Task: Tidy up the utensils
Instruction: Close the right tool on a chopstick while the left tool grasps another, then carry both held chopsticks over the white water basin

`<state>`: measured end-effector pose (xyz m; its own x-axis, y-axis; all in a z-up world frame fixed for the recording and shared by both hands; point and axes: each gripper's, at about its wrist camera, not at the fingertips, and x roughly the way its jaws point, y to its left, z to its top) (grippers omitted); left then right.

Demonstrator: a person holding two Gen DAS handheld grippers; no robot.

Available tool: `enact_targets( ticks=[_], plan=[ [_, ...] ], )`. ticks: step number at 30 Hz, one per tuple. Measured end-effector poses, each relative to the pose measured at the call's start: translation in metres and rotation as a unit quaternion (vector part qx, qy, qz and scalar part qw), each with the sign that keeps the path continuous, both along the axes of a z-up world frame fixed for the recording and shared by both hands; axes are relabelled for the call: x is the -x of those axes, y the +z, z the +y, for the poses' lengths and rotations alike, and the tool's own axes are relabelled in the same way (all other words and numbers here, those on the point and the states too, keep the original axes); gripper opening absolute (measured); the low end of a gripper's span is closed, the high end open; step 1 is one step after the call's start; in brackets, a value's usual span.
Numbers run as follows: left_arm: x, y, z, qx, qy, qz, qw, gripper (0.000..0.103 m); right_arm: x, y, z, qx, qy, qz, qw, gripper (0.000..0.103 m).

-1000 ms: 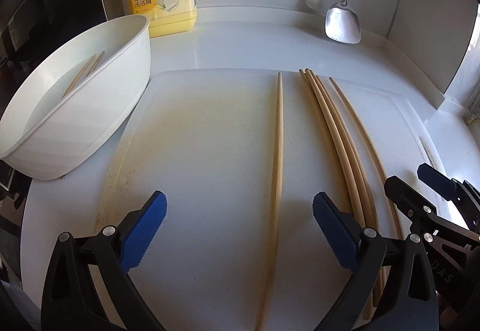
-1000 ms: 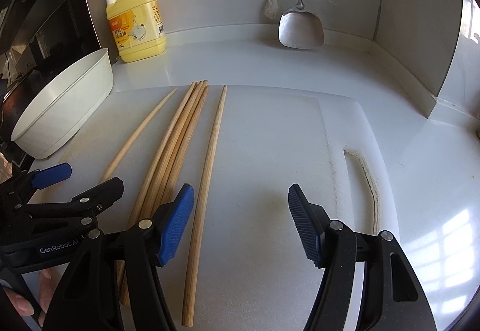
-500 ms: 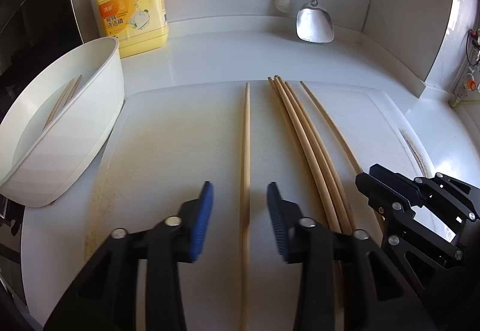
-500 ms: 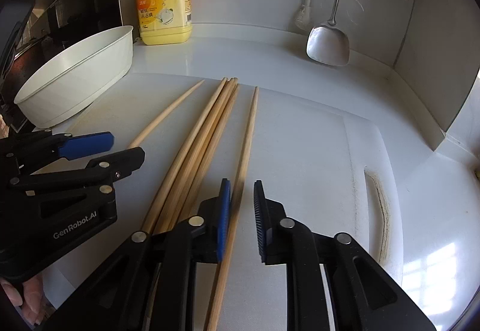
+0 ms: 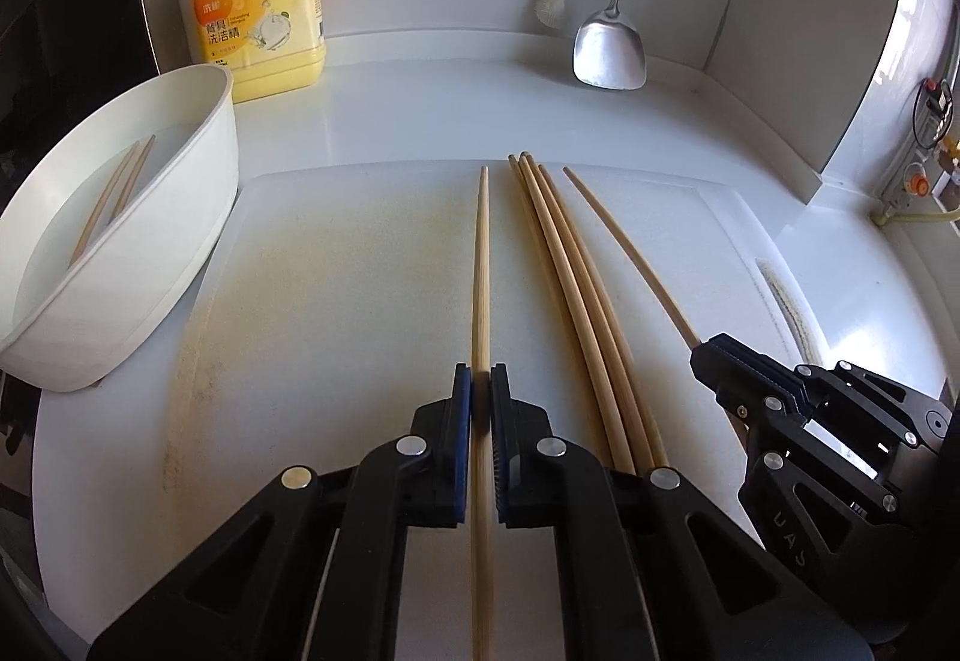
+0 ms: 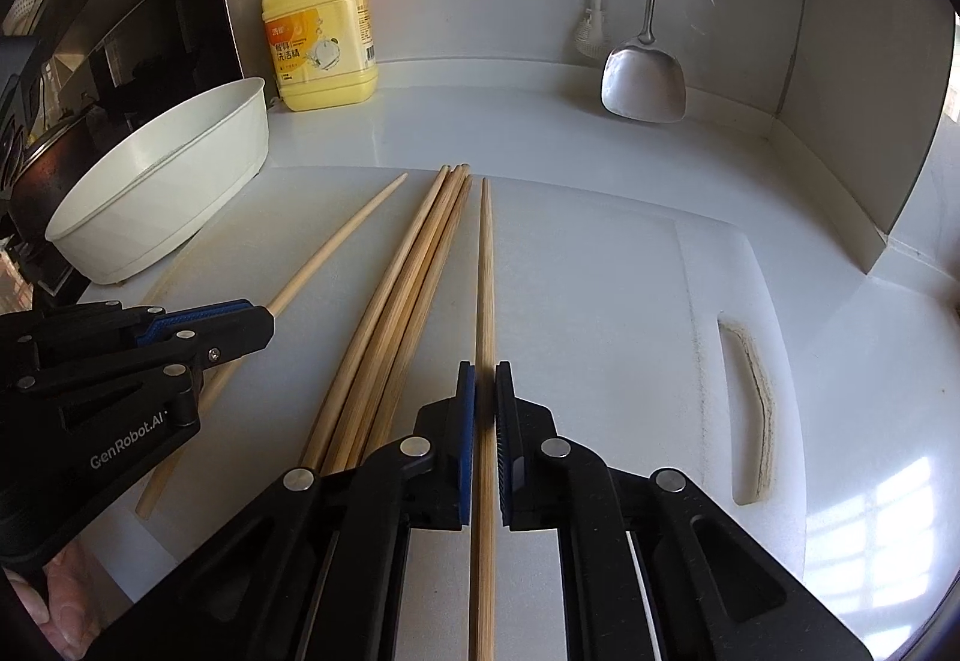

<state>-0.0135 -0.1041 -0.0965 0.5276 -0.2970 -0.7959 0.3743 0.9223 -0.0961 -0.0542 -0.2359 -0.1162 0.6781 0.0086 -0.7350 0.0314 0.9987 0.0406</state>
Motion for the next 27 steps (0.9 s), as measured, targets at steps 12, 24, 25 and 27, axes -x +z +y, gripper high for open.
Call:
enact_targets(
  ticks=[12, 24, 25, 27],
  plan=[
    [0.009, 0.091, 0.048, 0.030, 0.063, -0.021, 0.9974, 0.007, 0.006, 0.085, 0.016, -0.017, 0.038, -0.036, 0.998, 0.006],
    [-0.048, 0.139, 0.186, 0.036, 0.151, -0.054, 0.9864, 0.007, -0.068, 0.143, 0.140, -0.063, 0.121, -0.065, 0.989, 0.006],
    [-0.058, 0.138, 0.200, 0.033, 0.153, -0.052, 0.9863, 0.007, -0.078, 0.144, 0.150, -0.064, 0.119, -0.066, 0.989, 0.006],
    [-0.079, 0.134, 0.225, 0.032, 0.152, -0.039, 0.9871, 0.007, -0.099, 0.143, 0.172, -0.074, 0.114, -0.063, 0.989, 0.006]
  ],
)
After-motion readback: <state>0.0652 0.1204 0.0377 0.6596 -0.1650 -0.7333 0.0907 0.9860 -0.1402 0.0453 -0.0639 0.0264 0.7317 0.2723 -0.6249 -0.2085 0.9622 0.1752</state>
